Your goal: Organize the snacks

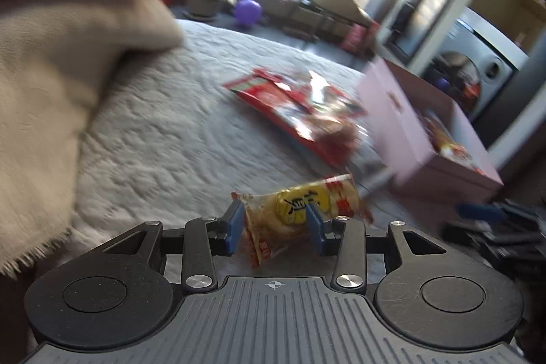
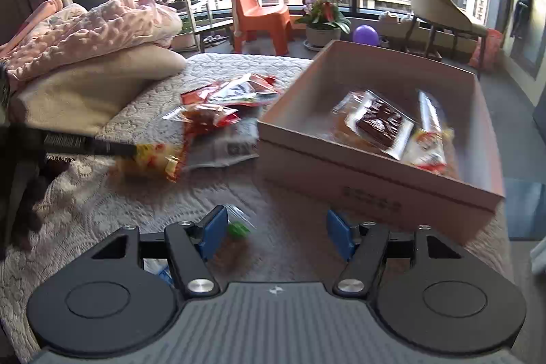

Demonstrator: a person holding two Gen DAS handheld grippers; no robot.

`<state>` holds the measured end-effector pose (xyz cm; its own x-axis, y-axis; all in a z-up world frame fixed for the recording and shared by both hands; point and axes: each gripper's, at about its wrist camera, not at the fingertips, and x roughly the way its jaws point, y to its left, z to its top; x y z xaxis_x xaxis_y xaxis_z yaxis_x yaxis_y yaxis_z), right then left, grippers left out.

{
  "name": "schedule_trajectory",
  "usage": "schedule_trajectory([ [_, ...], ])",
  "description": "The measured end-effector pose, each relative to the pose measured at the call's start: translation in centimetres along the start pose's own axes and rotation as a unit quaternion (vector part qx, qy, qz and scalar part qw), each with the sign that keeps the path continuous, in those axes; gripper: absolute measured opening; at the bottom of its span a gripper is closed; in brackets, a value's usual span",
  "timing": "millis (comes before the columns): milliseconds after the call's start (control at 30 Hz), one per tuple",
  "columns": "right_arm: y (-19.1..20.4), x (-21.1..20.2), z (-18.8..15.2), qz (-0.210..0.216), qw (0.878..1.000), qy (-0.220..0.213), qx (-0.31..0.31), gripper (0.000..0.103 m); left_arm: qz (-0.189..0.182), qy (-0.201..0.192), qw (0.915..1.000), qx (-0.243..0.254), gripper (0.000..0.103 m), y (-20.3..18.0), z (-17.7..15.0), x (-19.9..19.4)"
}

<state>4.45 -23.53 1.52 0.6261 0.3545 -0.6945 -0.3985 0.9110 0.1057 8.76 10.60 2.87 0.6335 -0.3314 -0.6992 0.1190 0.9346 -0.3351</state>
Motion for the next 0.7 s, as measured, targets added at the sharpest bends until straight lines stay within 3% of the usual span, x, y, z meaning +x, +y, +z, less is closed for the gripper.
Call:
schedule_trajectory([
  [133, 0.4, 0.9, -0.1, -0.007, 1.000, 0.006, -0.001, 0.065, -0.033, -0.017, 0.9974, 0.061, 0.044, -2.5, -0.1, -0.7],
  [267, 0.2, 0.7, -1.2, -0.012, 1.000, 0.011, 0.000, 0.065, -0.017, -0.048, 0.9923, 0.113, 0.044, -4.0, 0.9, -0.2],
  [367, -0.3, 0.4, -2.0, -0.014, 1.000, 0.014, 0.005, 0.065, -0.009, -0.056, 0.9921, 0.111, 0.044, -4.0, 2.3, 0.9],
  [500, -1.0, 0.3, -3.2, -0.012, 0.999, 0.021, 0.024, 0.065, -0.004, -0.081, 0.9942, 0.071, 0.044, -3.0, 4.2, 2.2],
  [600, -1.4, 0.6, -4.1, -0.015, 0.999, 0.018, 0.032, 0.065, -0.016, -0.071, 0.9921, 0.102, 0.044, -3.9, 5.9, 3.6],
  [700, -1.0, 0.5, -4.6, -0.025, 0.999, 0.007, 0.022, 0.065, -0.001, -0.041, 0.9887, 0.145, 0.044, -5.1, 6.6, 5.9],
])
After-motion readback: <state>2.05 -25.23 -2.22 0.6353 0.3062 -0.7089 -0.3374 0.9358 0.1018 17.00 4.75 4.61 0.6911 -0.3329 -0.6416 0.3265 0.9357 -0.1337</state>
